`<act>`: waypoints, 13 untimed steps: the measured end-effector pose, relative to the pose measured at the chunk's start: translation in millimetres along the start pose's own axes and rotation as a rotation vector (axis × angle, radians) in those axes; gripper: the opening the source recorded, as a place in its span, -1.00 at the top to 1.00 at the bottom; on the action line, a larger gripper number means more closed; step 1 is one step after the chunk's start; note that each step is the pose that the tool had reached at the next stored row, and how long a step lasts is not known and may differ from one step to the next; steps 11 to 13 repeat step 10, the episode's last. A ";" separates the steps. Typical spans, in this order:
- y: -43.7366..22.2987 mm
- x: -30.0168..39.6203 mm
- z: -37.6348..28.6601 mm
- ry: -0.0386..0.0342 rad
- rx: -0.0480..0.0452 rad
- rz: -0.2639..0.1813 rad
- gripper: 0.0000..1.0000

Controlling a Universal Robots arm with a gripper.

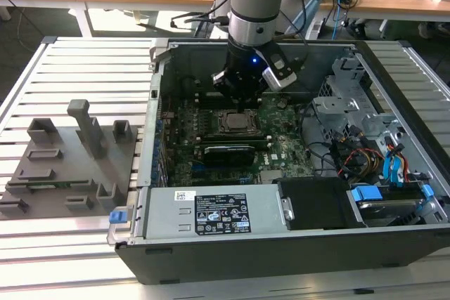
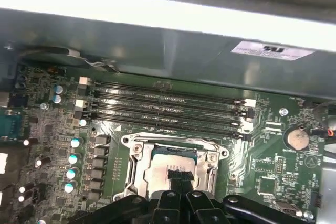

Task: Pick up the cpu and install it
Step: 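Install the second cpu locking lever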

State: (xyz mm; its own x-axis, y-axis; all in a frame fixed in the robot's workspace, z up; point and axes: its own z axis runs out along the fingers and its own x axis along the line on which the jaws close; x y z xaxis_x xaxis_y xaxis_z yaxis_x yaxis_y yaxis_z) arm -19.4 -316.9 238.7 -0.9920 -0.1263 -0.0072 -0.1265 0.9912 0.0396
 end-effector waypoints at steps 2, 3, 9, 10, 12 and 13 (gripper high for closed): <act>0.2 0.0 -6.3 0.0000 0.0000 0.000 0.79; 0.5 -0.1 -11.9 0.0000 0.0000 0.000 0.79; 0.6 -0.1 -16.0 -0.0001 -0.0001 0.000 0.79; 0.6 -0.1 -16.1 -0.0001 -0.0001 0.000 0.79; 0.6 -0.1 -16.1 -0.0001 -0.0001 0.000 0.79; 0.6 -0.1 -16.1 -0.0001 -0.0001 0.000 0.79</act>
